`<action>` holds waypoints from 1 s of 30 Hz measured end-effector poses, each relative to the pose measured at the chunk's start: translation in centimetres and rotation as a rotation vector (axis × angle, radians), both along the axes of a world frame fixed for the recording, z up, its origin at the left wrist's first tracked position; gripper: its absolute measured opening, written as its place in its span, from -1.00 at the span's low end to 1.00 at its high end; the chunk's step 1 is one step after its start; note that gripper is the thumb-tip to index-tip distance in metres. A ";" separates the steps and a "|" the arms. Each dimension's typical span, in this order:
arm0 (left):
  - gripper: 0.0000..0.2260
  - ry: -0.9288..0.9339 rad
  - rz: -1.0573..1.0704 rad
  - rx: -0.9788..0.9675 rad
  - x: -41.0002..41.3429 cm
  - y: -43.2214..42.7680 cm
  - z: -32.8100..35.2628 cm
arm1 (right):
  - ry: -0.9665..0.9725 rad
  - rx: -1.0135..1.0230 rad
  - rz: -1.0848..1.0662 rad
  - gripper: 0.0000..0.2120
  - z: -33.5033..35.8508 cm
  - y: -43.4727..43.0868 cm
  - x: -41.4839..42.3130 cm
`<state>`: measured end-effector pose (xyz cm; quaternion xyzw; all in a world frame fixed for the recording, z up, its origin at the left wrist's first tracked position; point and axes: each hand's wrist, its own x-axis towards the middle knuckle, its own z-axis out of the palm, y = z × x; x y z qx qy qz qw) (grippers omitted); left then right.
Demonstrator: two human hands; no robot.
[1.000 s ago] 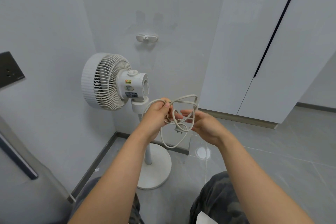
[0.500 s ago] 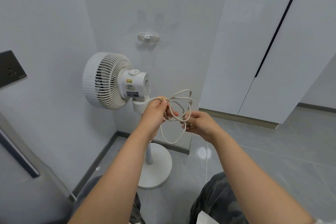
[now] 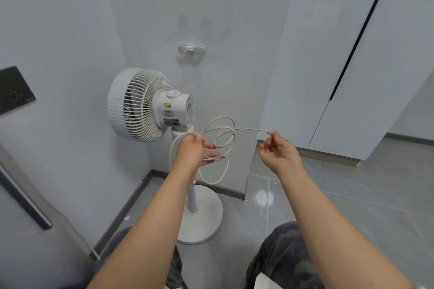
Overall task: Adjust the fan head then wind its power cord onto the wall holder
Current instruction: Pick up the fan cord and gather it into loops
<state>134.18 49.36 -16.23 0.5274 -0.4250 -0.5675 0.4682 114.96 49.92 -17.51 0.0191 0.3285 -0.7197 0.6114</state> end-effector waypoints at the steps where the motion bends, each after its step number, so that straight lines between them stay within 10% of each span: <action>1: -0.71 -0.014 0.025 -0.009 0.1 -0.2 -0.1 | 0.034 0.007 0.018 -0.75 0.0 -0.1 -0.1; 9: -0.76 -0.122 0.185 -0.085 1.7 -1.9 -1.2 | -0.158 -0.144 -0.031 -0.61 1.0 -0.2 -1.8; 22: -0.74 -0.190 -0.023 -0.131 1.2 -1.5 -1.3 | 0.414 -0.191 0.259 -0.75 2.0 0.2 -0.2; 30: -0.74 -0.175 0.000 -0.113 1.2 -1.3 -1.7 | 0.831 -0.189 0.060 -0.73 3.5 0.9 0.1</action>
